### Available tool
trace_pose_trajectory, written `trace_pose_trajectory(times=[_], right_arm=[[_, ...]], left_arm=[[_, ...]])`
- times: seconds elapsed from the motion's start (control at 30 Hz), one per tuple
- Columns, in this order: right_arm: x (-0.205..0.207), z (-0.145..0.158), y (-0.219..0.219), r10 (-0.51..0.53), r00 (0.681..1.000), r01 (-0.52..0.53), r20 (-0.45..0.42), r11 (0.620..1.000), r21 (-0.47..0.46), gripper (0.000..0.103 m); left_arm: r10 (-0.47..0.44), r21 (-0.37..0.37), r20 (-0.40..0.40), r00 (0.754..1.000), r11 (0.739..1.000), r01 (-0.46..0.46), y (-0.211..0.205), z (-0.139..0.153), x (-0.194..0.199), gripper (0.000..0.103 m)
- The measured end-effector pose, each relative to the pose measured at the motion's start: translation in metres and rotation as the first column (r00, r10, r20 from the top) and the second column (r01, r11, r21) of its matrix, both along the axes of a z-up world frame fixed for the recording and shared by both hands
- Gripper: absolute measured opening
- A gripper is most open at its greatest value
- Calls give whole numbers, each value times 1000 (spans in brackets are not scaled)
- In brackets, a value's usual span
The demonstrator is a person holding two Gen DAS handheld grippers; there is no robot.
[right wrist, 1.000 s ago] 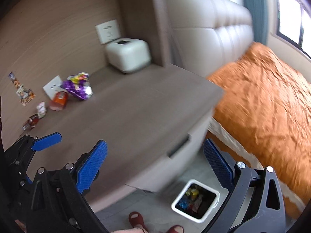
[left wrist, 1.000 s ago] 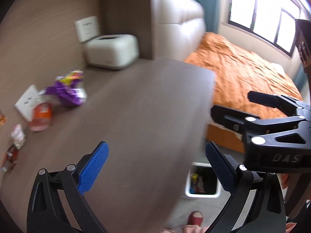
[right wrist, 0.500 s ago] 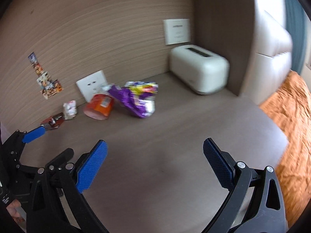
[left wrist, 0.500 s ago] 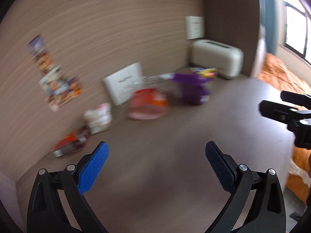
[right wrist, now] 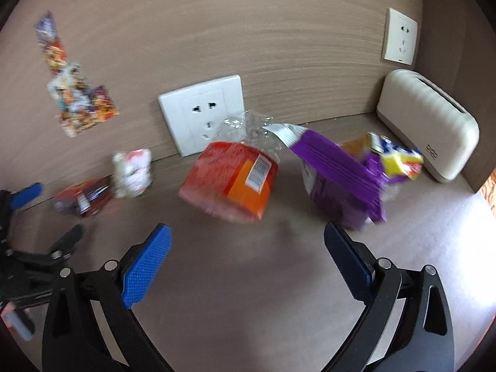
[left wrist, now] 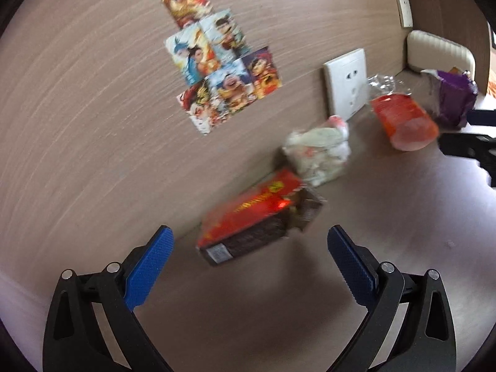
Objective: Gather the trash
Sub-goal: 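Grasp the red box with the left tool while the right tool grasps the pink bottle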
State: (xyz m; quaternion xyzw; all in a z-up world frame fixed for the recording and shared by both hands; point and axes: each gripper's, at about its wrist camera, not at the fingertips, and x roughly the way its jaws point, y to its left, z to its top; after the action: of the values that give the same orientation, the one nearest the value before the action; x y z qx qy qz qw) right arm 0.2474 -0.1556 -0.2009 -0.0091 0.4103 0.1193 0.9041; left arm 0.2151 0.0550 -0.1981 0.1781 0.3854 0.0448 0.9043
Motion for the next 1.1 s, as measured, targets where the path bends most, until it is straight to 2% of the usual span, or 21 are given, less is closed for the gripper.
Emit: trace_pose_trajectory(times=[0.03, 0.1, 0.13, 0.17, 0.3, 0.37, 0.43, 0.53, 0.57, 0.67, 0.73, 0.87, 1.0, 1.1], right_arm=[[5, -3, 2, -10, 1000, 10, -6, 1000, -4, 98], [16, -8, 7, -26, 1000, 26, -12, 1000, -11, 98], [22, -10, 10, -31, 999, 31, -12, 999, -18, 94], [26, -11, 12, -36, 999, 35, -7, 999, -23, 91], [44, -11, 22, -46, 999, 46, 10, 998, -42, 76], [49, -10, 23, -50, 999, 51, 16, 998, -45, 62], [56, -9, 24, -61, 998, 62, 15, 997, -48, 55], [60, -7, 20, -69, 998, 69, -1, 997, -27, 51], [59, -6, 18, -70, 998, 70, -1, 997, -23, 43], [52, -1, 19, -62, 998, 62, 8, 998, -15, 29], [46, 3, 14, -59, 998, 59, 3, 998, 6, 22], [30, 13, 6, -47, 999, 47, -1, 998, 48, 9], [8, 26, 5, -13, 1000, 12, 22, 998, 59, 6], [-7, 34, 5, 6, 999, -8, 33, 998, 69, 6]], left_arm=[[-6, 0, -5, 1000, 1000, 6, 3, -3, 3, 97], [-29, 7, -24, 999, 1000, 29, 7, -10, 11, 89], [-43, 12, -37, 998, 999, 43, 7, -14, 14, 81], [-55, 11, -50, 997, 998, 55, 6, -16, 15, 78], [-84, 0, -44, 996, 996, 84, 10, -15, 27, 72], [-90, 3, -40, 995, 996, 91, 13, -15, 31, 68], [-101, 5, -33, 994, 995, 101, 13, -15, 32, 66], [-121, 15, -22, 992, 992, 121, 15, -15, 26, 65], [-125, 6, -20, 992, 992, 125, 13, -14, 25, 65], [-125, -42, -17, 992, 991, 124, 15, -7, 19, 64], [-120, -87, -16, 993, 989, 118, 26, -4, 12, 64], [-132, -163, -14, 991, 978, 128, 21, 8, 3, 64], [-134, -246, 4, 991, 961, 131, 22, 24, -14, 64], [-128, -263, 23, 991, 956, 130, 24, 32, -19, 64]])
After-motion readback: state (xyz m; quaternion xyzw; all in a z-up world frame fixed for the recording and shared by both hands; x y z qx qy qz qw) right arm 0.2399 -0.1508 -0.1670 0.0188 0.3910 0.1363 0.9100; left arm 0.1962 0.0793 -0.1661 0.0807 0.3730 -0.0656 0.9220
